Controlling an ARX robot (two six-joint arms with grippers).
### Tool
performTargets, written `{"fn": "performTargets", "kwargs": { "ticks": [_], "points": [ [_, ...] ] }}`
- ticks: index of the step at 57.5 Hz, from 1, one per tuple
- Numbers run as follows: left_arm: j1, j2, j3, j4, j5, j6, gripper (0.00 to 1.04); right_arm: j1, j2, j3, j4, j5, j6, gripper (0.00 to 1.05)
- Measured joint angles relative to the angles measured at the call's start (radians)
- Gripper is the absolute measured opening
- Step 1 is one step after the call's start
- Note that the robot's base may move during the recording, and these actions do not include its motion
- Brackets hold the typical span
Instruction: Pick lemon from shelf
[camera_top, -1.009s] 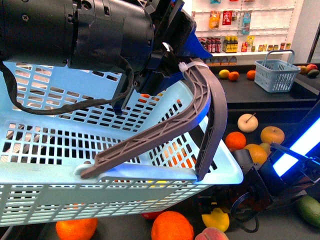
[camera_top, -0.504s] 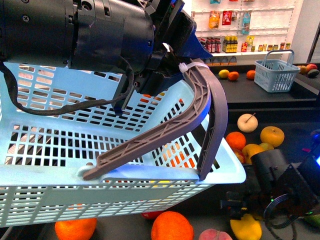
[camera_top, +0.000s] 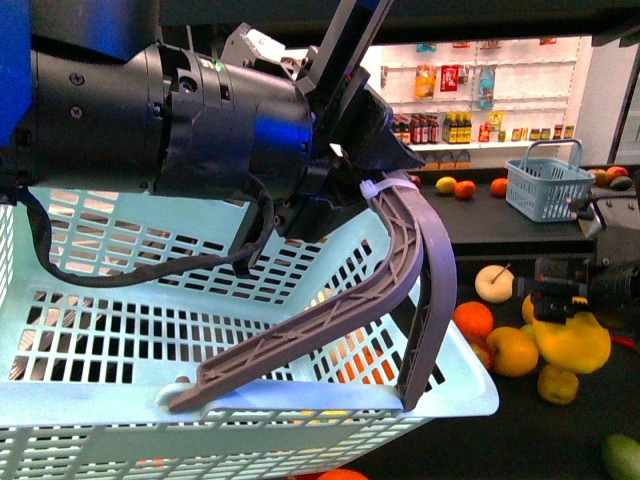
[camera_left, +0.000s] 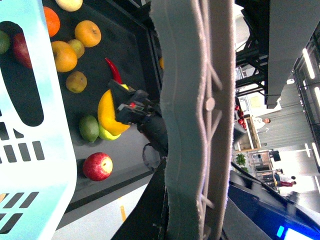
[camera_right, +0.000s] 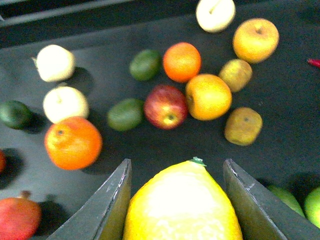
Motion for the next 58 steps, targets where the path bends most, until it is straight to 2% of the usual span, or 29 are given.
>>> {"fn": "performTargets", "kwargs": {
  "ticks": [9,18,25,35,48,53,56,58],
  "points": [
    [0.0,0.0,0.0,0.0,-0.002,0.001,0.1,0.064,-0.131,0.0,-0.06,-0.02,0.053,0.5],
    [0.0,0.0,0.0,0.0,-0.003,0.001,0.1,0.174,-0.23,-0.003,-0.122,-0.051,0.138,0.5],
    [0.0,0.0,0.0,0.0,0.002,0.0,0.1,0.256,-0.24,-0.032,-0.132,-0.057,0.196,0.5],
    [0.0,0.001,0.0,0.0,-0.002,0.001,0.1,0.314,-0.238,-0.058,-0.129,-0.073,0.216,0.5],
    [0.0,0.001,0.0,0.0,0.0,0.0,0.1,0.341,-0.238,-0.077,-0.101,-0.084,0.219,0.8],
    [0.0,0.003,0.0,0.0,-0.004,-0.002,0.1,0.33,-0.24,-0.083,-0.098,-0.077,0.221,0.92],
    [0.0,0.003,0.0,0.0,-0.004,-0.001,0.1,0.305,-0.261,-0.101,-0.092,-0.05,0.212,1.02],
    [0.0,0.003,0.0,0.0,-0.002,-0.001,0.1,0.291,-0.278,-0.112,-0.092,-0.035,0.204,1.04]
  ]
}}
